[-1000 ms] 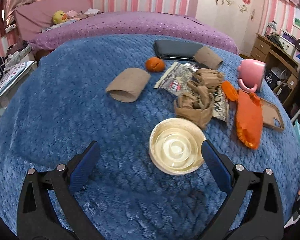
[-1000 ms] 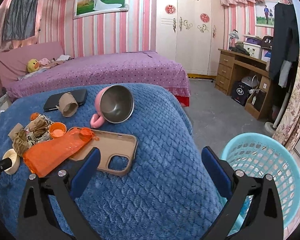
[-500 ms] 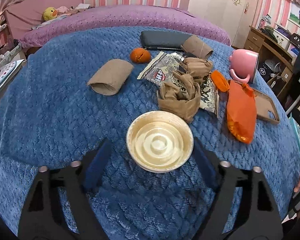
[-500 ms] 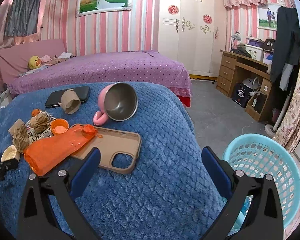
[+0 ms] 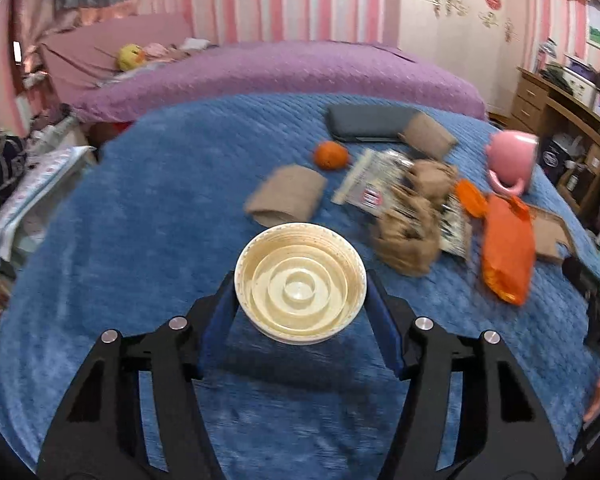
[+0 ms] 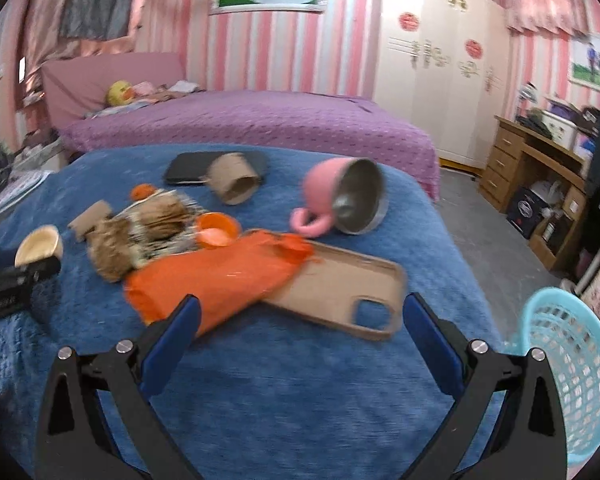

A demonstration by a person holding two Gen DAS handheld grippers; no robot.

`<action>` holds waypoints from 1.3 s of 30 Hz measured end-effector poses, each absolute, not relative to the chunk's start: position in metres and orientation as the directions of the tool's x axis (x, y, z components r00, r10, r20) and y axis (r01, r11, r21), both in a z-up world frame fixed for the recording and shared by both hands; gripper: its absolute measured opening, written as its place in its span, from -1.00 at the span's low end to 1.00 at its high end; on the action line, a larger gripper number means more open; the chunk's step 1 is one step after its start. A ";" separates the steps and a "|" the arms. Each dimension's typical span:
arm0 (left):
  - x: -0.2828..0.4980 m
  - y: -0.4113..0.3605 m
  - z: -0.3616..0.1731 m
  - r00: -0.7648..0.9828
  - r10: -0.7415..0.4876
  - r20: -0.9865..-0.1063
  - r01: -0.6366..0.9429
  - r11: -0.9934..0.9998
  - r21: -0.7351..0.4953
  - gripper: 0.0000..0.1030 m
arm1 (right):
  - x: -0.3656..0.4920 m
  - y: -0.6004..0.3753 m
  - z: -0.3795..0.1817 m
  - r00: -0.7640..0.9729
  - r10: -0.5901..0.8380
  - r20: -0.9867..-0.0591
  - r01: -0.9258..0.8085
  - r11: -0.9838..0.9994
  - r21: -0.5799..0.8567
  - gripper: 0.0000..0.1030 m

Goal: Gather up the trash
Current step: 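Grasp the white round lid with the left gripper, then grasp the orange snack bag with the right gripper while the left holds the lid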

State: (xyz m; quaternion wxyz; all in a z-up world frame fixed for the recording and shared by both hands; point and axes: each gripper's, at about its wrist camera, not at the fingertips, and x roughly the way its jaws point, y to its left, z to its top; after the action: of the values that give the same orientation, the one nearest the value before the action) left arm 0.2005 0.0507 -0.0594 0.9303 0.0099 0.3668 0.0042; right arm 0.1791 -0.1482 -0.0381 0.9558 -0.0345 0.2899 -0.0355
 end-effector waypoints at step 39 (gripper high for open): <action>0.190 0.054 -0.034 0.810 0.105 -0.577 -0.083 0.994 0.065 0.18 | 0.188 -0.183 -0.030 0.799 0.076 -0.597 -0.031 0.996 0.085 -0.84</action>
State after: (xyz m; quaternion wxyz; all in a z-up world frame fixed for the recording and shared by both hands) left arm 0.1899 0.0539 -0.0337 0.9511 0.0183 0.3044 0.0495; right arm 0.1883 -0.1826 -0.0298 0.9477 0.0356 0.3160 0.0281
